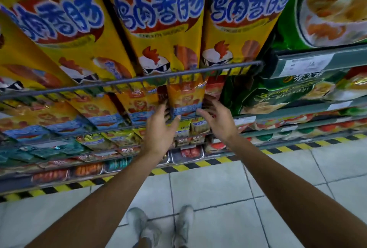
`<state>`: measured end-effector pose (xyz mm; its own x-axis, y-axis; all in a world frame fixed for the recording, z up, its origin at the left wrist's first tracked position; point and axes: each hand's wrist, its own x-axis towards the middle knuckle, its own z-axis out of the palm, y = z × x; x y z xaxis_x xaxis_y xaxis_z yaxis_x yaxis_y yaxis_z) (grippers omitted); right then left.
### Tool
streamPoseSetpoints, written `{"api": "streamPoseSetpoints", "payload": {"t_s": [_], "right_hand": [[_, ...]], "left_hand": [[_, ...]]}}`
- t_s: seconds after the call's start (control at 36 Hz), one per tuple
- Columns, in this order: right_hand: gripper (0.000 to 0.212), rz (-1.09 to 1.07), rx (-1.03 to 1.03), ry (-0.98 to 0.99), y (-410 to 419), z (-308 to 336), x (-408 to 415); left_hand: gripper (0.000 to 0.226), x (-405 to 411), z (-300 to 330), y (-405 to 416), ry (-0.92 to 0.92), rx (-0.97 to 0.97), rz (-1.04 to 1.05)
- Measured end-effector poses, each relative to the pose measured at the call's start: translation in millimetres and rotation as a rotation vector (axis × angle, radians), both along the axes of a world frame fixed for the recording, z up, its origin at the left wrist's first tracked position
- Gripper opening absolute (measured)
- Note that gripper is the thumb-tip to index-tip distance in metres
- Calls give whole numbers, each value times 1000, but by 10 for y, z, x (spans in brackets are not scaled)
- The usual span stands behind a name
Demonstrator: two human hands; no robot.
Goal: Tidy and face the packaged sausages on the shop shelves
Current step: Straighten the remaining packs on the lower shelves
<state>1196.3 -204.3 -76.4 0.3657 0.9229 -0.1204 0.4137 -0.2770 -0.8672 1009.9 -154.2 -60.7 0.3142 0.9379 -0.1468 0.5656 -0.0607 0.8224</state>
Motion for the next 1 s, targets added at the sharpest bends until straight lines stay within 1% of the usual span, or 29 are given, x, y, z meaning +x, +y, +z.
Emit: {"api": "streamPoseSetpoints", "payload": {"t_s": [0.06,0.11,0.17,0.25,0.31,0.33,0.36,0.47,0.5,0.58,0.69,0.75,0.81,0.86,0.89,0.94,1.0], "right_hand": [[47,14,-5,-22,63,-34,30],[41,45,4,-68,115,-60,55],[38,52,17,-91,152,-68,66],[26,21,39,-77,166,-103,88],[14,-11,80,-28,154,-107,93],[12,-35,112,14,148,-94,93],[14,-56,140,32,146,-76,100],[33,-104,168,-30,127,42,152],[33,-96,163,-35,113,38,175],[23,-58,119,-86,52,-55,203],[29,-84,104,-117,24,-120,195],[32,-101,102,-102,21,-127,182],[29,-173,146,-53,-47,-98,113],[22,-305,265,-4,-180,-54,-11],[19,-346,341,-21,-240,-42,-88],[16,-306,426,-88,-301,-40,-263],[18,-154,422,-108,-260,-48,-455]], "left_hand": [[59,33,-50,92,51,68,9],[42,63,-105,193,110,161,8],[34,85,-132,254,152,213,20],[36,82,-157,270,132,240,20],[47,82,-152,247,114,247,22],[51,92,-142,239,107,254,27],[53,109,-124,233,101,266,30],[45,187,-36,228,93,304,19],[44,200,-31,228,100,301,2],[40,217,-57,205,114,255,-60],[45,221,-92,189,138,237,-85],[50,193,-67,169,122,212,-91],[51,97,-24,96,88,195,-68],[46,-72,-1,-27,24,197,-13],[42,-179,4,-95,-23,202,26],[34,-399,8,-211,-112,214,120],[32,-590,-38,-237,-161,206,218]]}}
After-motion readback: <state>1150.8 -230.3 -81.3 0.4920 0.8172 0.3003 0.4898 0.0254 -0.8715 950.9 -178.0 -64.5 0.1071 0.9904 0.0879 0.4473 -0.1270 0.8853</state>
